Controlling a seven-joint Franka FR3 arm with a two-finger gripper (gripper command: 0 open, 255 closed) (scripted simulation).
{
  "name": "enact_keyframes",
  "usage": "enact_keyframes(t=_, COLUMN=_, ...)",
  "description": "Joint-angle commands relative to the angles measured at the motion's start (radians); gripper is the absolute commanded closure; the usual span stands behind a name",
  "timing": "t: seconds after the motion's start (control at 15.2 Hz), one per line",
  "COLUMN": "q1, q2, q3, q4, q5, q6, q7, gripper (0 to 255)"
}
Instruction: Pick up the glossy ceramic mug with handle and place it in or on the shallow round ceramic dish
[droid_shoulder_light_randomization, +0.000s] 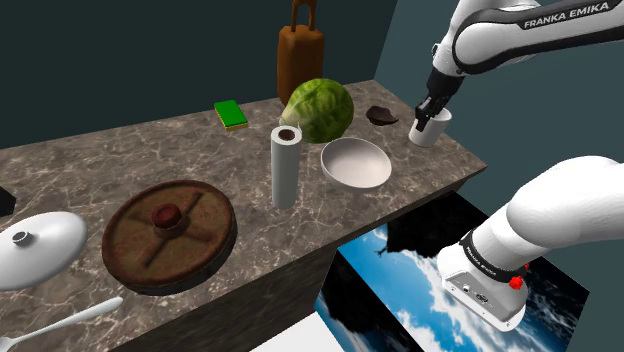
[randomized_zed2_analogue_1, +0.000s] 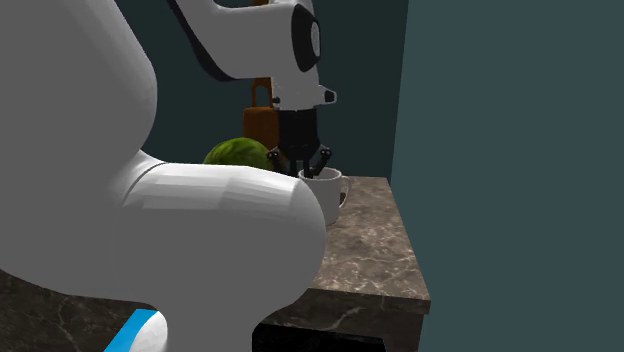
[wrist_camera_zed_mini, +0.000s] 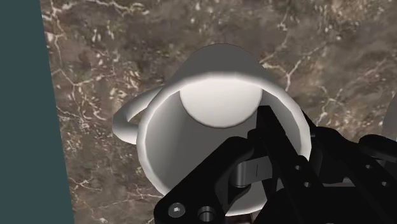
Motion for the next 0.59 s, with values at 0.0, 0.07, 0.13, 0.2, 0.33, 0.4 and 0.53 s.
enact_keyframes(t=0.0, q1=0.0, q2=-0.016, q3=0.002, q4=0.019, q5=0.002, q6=-0.035, q7=-0.002, gripper=255)
enact_keyframes(t=0.07, q1=0.001, q2=-0.022, q3=0.003, q4=0.029, q5=0.003, q6=-0.051, q7=-0.003, gripper=255)
enact_keyframes(t=0.13, q1=0.001, q2=-0.028, q3=0.004, q4=0.039, q5=0.004, q6=-0.067, q7=-0.004, gripper=255)
enact_keyframes(t=0.2, q1=0.001, q2=-0.034, q3=0.005, q4=0.049, q5=0.006, q6=-0.083, q7=-0.005, gripper=255)
enact_keyframes(t=0.33, q1=0.002, q2=-0.044, q3=0.007, q4=0.07, q5=0.008, q6=-0.114, q7=-0.006, gripper=255)
enact_keyframes(t=0.4, q1=0.002, q2=-0.048, q3=0.008, q4=0.081, q5=0.009, q6=-0.129, q7=-0.007, gripper=255)
enact_keyframes(t=0.53, q1=0.003, q2=-0.056, q3=0.01, q4=0.103, q5=0.011, q6=-0.159, q7=-0.008, gripper=255)
